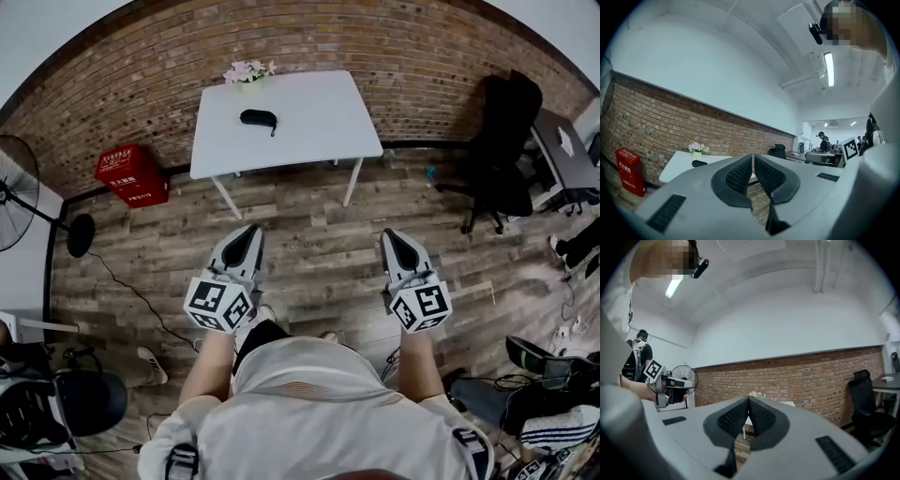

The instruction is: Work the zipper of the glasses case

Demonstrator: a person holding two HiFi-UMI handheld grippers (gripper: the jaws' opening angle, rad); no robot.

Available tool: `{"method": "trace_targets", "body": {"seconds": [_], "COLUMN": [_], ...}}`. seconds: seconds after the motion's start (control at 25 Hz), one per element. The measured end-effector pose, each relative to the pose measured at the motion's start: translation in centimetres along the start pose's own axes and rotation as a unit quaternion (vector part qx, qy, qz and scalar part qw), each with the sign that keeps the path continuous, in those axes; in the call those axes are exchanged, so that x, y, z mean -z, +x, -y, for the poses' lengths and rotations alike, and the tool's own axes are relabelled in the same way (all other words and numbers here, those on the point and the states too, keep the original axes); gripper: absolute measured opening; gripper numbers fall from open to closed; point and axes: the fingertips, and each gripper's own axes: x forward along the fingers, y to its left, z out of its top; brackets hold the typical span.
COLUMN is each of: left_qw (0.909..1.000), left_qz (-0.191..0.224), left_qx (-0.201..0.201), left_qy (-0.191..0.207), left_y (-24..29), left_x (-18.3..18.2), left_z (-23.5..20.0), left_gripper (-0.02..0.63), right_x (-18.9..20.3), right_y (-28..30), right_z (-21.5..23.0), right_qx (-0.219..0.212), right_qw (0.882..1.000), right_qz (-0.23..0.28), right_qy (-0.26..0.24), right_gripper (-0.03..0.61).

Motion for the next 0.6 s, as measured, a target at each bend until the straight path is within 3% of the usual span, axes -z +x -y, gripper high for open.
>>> {"method": "trace_targets", "body": {"seconds": [0.32,0.6], "left_qw": [0.9999,0.9997], "left_qz": [0.0,-0.01], "left_qx": [-0.012,0.007], "left_qy": [-0.005,0.021], "left_y": [-1.5,-2.3], "left_x": [-1.0,-1.5], "left_z": [-9.0,-16.1], "left_gripper": [0.028,0.028], "right_x": [-0.1,-0.3], "right_y": [8.5,16.4], "right_z": [-5.4,-10.9], "right_qx": [-0.016,-0.019], "right_qw": [1.0,1.0], "right_qz": [-0.013,-0.014], "right_qy": [-0.002,-0.007], "right_gripper": [0.052,0.052]}}
